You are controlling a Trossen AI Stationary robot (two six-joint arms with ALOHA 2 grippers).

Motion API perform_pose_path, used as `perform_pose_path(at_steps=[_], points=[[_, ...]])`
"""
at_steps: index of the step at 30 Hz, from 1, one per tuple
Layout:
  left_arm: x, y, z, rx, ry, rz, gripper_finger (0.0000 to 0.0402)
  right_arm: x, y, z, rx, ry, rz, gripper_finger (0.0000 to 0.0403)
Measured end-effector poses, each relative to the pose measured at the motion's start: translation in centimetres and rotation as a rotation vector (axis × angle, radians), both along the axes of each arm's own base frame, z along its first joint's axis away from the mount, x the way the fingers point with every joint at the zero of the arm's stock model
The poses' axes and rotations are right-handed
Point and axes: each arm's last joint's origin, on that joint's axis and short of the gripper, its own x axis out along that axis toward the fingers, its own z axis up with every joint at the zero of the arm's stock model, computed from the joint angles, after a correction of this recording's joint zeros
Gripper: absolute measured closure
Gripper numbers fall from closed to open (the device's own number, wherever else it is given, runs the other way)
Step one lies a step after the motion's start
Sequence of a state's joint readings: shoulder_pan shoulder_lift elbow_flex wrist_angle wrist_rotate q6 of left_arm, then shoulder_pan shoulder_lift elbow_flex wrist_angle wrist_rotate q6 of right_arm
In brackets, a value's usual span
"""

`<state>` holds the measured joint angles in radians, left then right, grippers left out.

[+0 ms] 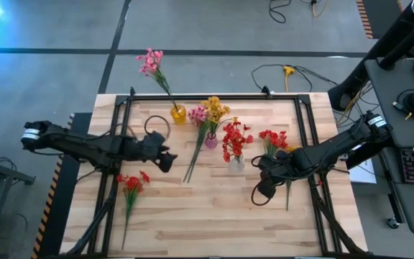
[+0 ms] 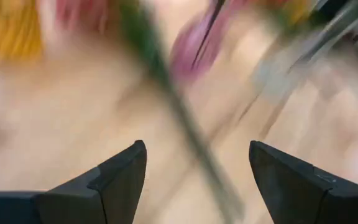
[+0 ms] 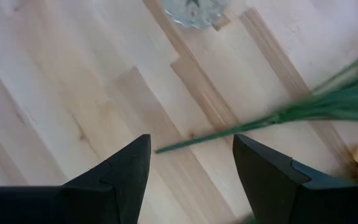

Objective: Sort flowers into vase by color
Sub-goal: Put the bottom red flowers into the transparent vase

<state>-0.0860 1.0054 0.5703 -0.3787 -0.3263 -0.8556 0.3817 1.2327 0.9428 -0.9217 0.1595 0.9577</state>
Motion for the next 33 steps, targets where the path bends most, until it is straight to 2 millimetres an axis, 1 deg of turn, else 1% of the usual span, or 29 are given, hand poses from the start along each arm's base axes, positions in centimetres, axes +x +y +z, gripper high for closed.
perform_pose_path(at_steps=[2,6,8,10,13,16,20,27,31,33], points=[[-0.2,-0.5,0.4,-0.063,0.161,0.029,0.0135,0.1,0.0,0.0,0.002,-0.012,0.007,0.0181],[0.0,-2.2,1.4,-0.198,0.398,0.042,0.0136,0.3,0.1,0.1,0.007,-0.035,0.016,0.0181],[0.3,-3.5,2.0,-0.243,0.469,0.028,0.0136,0.4,0.1,0.1,0.004,-0.039,0.030,0.0181],[0.6,-4.7,2.4,-0.246,0.526,0.039,0.0136,0.4,0.1,0.1,0.000,-0.038,0.044,0.0181],[1.2,-6.3,2.5,-0.301,0.576,0.059,0.0136,0.4,0.2,0.1,-0.009,-0.037,0.068,0.0182],[1.8,-8.3,2.0,-0.380,0.637,0.055,0.0136,0.4,0.2,0.1,-0.020,-0.036,0.100,0.0182],[2.2,-10.4,0.8,-0.450,0.748,0.050,0.0136,0.4,0.2,0.1,-0.029,-0.034,0.131,0.0182],[2.6,-11.9,-1.4,-0.508,0.906,0.049,0.0136,0.4,0.2,0.1,-0.034,-0.032,0.151,0.0182],[2.0,-13.1,-2.0,-0.494,0.953,0.069,0.0136,0.4,0.2,0.1,-0.036,-0.032,0.155,0.0181],[1.5,-14.0,-2.2,-0.480,0.966,0.073,0.0136,0.4,0.2,0.1,-0.037,-0.032,0.158,0.0181]])
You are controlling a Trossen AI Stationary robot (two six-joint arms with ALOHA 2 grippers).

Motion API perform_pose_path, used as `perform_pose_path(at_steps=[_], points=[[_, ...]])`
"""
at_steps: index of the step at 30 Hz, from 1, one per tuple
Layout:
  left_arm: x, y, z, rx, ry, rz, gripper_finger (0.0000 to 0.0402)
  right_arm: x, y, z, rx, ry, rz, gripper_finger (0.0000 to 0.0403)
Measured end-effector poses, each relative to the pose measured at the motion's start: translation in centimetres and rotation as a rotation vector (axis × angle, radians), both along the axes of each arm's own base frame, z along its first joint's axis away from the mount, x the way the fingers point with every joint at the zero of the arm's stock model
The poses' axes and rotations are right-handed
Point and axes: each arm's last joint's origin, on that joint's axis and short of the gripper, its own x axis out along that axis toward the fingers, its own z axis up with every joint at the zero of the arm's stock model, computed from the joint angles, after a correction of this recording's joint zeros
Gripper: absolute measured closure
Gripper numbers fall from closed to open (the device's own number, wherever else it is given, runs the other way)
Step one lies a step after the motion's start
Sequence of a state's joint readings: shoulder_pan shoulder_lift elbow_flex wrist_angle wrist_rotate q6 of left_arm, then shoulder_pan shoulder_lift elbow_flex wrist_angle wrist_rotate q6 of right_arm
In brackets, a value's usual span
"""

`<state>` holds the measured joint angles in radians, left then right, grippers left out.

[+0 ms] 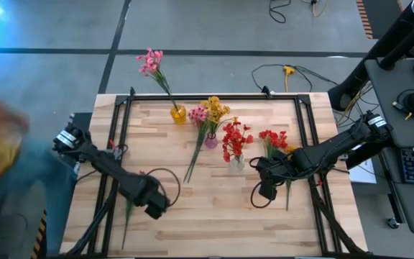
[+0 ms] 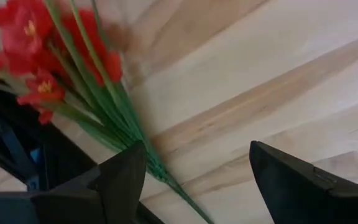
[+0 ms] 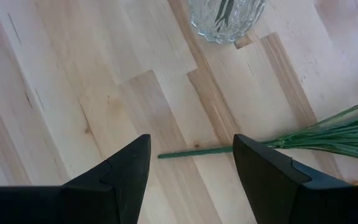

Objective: Sort flowers into vase by color
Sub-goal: Put the bottom red flowers into the transparent vase

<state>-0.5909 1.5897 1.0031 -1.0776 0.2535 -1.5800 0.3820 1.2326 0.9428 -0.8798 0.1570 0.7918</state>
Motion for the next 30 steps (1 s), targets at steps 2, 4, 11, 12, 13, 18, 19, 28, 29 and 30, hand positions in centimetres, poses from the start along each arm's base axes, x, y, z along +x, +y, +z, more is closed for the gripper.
perform_pose_path(at_steps=[2,4,11,12,13,18,19,28,29,30], points=[[-0.7,-0.8,-0.1,0.025,0.025,0.010,0.0136,0.0,0.0,0.0,0.000,-0.001,0.001,0.0181],[-1.5,-1.3,-0.2,0.064,0.059,0.034,0.0136,0.0,0.0,0.0,-0.001,0.000,0.001,0.0181],[-3.6,-2.8,-0.4,0.209,0.041,0.123,0.0144,0.0,0.1,0.0,0.000,-0.002,0.005,0.0181],[-3.8,-3.0,-0.5,0.223,0.036,0.132,0.0147,0.0,0.2,0.0,0.000,-0.003,0.008,0.0181],[-4.0,-3.0,-0.6,0.235,0.036,0.140,0.0149,-0.1,0.2,0.0,0.000,-0.003,0.012,0.0181],[-5.1,-3.0,-1.5,0.292,0.052,0.174,0.0158,-0.3,0.8,0.0,0.000,-0.002,0.040,0.0181],[-5.3,-2.9,-1.7,0.303,0.051,0.176,0.0158,-0.4,1.0,0.0,0.001,-0.003,0.047,0.0181],[-5.5,-2.6,-2.8,0.322,0.012,0.199,0.0159,-1.0,2.3,0.0,0.015,0.001,0.090,0.0181],[-5.6,-2.5,-3.0,0.323,0.011,0.203,0.0159,-1.0,2.4,0.0,0.015,0.001,0.095,0.0181],[-5.7,-2.5,-3.2,0.321,0.008,0.207,0.0159,-1.1,2.5,0.0,0.015,0.001,0.100,0.0181]])
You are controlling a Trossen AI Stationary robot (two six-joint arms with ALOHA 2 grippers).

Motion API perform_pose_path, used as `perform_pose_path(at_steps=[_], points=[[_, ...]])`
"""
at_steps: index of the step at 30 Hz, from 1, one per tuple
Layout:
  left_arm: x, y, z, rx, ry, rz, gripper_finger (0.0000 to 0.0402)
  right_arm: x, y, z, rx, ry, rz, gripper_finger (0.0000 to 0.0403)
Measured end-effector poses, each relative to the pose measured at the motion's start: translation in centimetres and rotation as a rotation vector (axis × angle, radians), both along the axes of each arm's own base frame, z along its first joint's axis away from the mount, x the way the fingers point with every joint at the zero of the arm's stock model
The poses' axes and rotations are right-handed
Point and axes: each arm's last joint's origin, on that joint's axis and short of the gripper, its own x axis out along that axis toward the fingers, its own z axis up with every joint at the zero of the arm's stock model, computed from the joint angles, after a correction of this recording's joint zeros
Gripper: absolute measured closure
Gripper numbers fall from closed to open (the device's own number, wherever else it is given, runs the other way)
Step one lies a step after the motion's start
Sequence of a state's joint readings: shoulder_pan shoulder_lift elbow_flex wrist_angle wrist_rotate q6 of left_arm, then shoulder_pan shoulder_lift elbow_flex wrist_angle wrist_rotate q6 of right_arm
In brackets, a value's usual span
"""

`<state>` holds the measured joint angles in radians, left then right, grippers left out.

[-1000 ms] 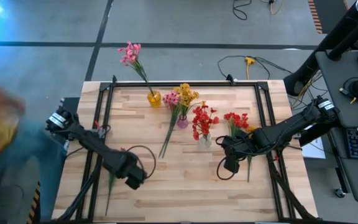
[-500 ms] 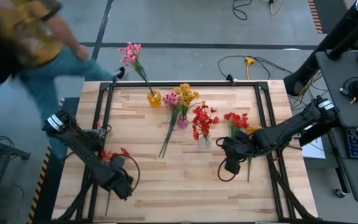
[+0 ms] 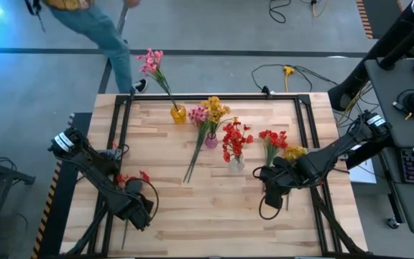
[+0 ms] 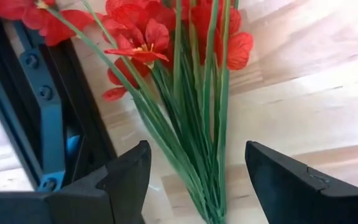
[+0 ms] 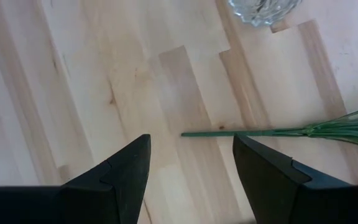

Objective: Sort flowers into vase by color
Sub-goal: Put the bottom red flowers into the transparent vase

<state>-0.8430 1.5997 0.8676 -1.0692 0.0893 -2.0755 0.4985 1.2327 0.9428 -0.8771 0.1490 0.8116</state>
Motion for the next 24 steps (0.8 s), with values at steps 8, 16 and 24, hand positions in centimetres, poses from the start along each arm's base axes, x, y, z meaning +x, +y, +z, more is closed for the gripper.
perform_pose_path(at_steps=[8,16,24], points=[[-0.6,0.4,-1.7,-0.018,-0.030,0.028,0.0163,-0.2,0.4,0.0,0.000,0.000,0.017,0.0181],[-0.3,0.3,-1.6,0.006,-0.077,0.018,0.0255,-0.2,0.3,0.0,-0.001,-0.001,0.016,0.0181],[-0.4,0.6,-1.5,0.066,-0.088,-0.010,0.0391,-0.1,0.3,0.0,-0.021,-0.014,0.008,0.0181]])
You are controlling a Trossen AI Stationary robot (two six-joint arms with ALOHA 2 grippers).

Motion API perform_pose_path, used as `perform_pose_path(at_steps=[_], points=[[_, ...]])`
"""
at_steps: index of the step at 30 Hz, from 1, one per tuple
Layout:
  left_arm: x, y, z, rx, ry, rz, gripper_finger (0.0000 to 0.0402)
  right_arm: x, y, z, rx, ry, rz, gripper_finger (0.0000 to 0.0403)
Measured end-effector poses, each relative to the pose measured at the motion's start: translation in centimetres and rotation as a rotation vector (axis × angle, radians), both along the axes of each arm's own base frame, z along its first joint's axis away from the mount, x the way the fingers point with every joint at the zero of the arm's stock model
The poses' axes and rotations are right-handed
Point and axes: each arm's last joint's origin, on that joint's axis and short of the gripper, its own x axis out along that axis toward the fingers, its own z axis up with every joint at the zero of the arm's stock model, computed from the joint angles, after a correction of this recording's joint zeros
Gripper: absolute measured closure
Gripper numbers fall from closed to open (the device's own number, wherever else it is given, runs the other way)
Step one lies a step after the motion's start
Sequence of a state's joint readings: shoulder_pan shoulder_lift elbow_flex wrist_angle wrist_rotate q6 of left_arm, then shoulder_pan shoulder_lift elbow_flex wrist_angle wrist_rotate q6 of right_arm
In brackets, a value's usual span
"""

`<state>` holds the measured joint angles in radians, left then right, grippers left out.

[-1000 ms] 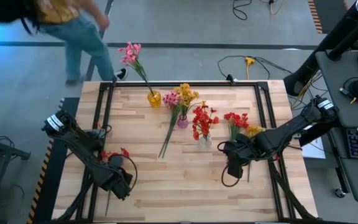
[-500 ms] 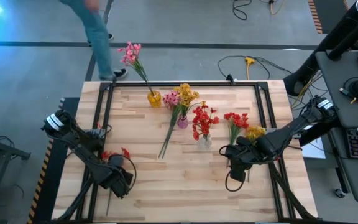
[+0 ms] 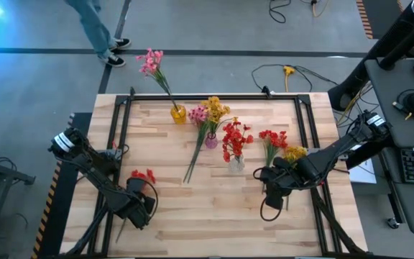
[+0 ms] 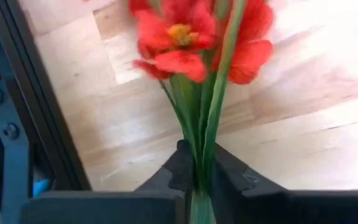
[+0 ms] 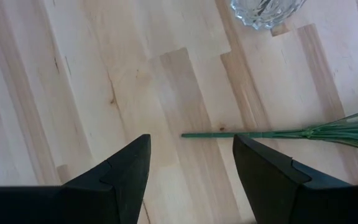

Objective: Sort flowers into vase by color
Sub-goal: Put the bottom red flowers into the transparent vase

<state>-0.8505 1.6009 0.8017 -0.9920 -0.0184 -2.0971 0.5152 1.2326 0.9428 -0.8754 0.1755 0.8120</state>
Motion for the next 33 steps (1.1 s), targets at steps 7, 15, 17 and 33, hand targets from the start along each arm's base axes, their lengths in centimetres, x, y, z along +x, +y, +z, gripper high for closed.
perform_pose_path(at_steps=[7,15,17,33], points=[[0.2,0.0,0.9,0.000,-0.071,-0.024,0.0391,0.1,0.0,0.0,-0.011,-0.011,-0.005,0.0181],[1.0,0.1,5.4,0.016,-0.363,-0.155,0.0397,0.2,-0.2,0.4,-0.060,-0.072,-0.014,0.0181],[0.9,0.4,6.4,0.025,-0.423,-0.194,0.0397,0.0,-0.3,0.7,-0.048,-0.088,-0.024,0.0181],[1.8,1.2,12.4,0.447,-0.930,-0.701,0.0398,1.0,0.9,4.7,0.008,-0.508,0.238,0.0181]])
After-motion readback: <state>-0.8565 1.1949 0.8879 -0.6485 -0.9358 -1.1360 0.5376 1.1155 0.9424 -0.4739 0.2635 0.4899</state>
